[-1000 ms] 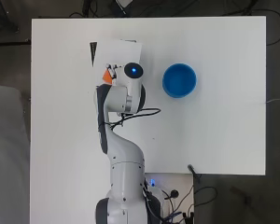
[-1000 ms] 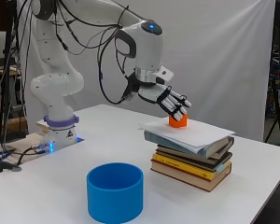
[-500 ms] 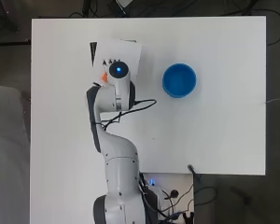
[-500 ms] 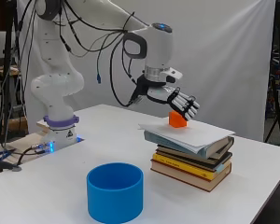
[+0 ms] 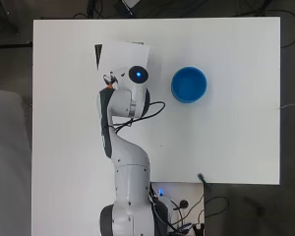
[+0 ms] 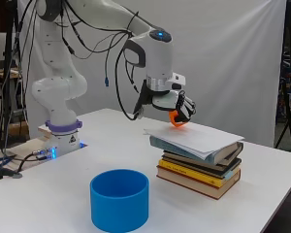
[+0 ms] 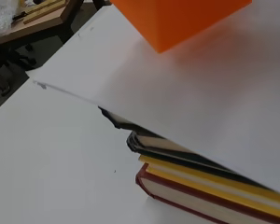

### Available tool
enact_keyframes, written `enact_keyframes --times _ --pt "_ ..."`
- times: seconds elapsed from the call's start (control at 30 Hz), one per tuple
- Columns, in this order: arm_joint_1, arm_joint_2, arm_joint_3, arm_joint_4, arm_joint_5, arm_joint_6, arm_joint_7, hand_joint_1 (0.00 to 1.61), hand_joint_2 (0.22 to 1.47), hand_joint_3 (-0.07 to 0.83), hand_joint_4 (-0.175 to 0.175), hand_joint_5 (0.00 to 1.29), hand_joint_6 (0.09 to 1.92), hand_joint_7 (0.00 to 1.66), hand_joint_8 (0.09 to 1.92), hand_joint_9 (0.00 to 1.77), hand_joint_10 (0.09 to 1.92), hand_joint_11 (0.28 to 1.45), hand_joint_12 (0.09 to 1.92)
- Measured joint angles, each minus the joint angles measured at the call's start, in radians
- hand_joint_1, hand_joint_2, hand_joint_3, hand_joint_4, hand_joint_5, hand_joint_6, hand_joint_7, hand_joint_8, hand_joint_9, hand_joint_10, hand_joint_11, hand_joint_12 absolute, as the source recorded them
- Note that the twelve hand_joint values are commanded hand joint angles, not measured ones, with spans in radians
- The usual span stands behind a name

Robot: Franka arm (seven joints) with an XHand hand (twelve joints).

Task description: Teleoperate dual arm-hand system to pick and place objects

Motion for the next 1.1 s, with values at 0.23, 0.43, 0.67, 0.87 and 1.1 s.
enact_keyframes --times 0.23,0.43,0.67,0.87,1.1 --pt "-0.005 -0.1 -0.029 0.027 0.033 -0.043 0.002 0.85 1.29 -0.002 0.175 0.64 1.53 0.79 1.92 1.14 1.92 0.91 1.89" --pt "-0.015 -0.205 -0.053 0.06 -0.048 -0.011 0.015 0.87 1.28 -0.003 0.175 0.66 1.49 0.84 1.92 1.19 1.92 0.92 1.9" --pt "-0.035 -0.22 -0.128 0.208 -0.202 -0.067 0.09 0.87 1.28 -0.001 0.175 0.67 1.49 0.94 1.92 1.27 1.92 0.98 1.9" --pt "-0.058 -0.224 -0.27 0.24 -0.216 -0.103 0.092 0.89 1.26 -0.004 0.175 0.7 1.44 1.08 1.92 1.39 1.92 1.08 1.91" --pt "-0.075 -0.19 -0.385 0.228 -0.208 -0.117 0.108 0.91 1.23 -0.004 0.175 0.74 1.38 1.14 1.92 1.45 1.92 1.12 1.89"
